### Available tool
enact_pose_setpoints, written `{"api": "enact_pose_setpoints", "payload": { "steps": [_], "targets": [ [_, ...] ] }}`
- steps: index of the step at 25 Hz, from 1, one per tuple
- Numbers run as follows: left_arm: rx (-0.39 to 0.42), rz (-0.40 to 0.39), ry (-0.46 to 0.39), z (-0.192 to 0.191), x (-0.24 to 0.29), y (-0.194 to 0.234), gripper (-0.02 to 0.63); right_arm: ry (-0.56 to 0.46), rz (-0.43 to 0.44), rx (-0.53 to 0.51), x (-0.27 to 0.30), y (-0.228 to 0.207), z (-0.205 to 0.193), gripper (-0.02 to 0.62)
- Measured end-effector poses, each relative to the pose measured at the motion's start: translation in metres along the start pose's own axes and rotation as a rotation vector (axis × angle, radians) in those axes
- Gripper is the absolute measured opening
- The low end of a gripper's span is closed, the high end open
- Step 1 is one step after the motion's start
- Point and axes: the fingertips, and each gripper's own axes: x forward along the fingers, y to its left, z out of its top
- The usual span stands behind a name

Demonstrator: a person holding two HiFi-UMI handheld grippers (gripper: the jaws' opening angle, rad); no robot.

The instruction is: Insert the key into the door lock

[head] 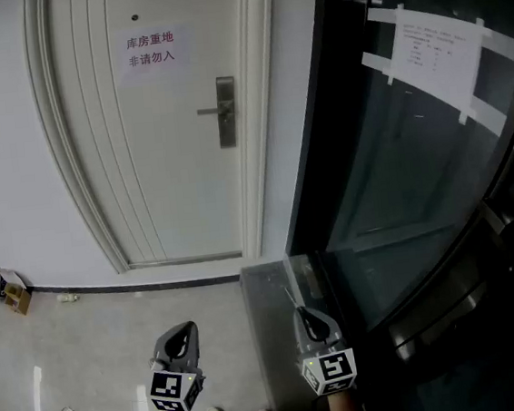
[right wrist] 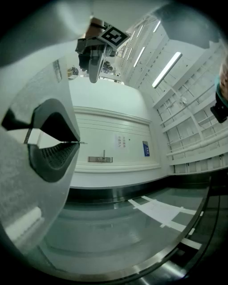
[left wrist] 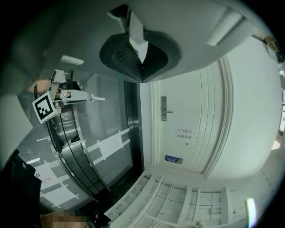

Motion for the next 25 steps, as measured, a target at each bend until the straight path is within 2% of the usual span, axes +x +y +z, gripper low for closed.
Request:
{"api": "enact_pose_setpoints", "payload": {
  "steps": [17,25],
  "targets": [
    [-0.008,0.021,0.017,-0.008,0.008,-0.018,0.002,0.001,0.037,0.017,-0.003,-0.017,-0.006,0.011],
    [0.001,0.000,0.024,-0.007,0.044,-0.008,0.002,-0.006,0.040,0.036,0.030,-0.032,-0.009,0.011]
  ]
}}
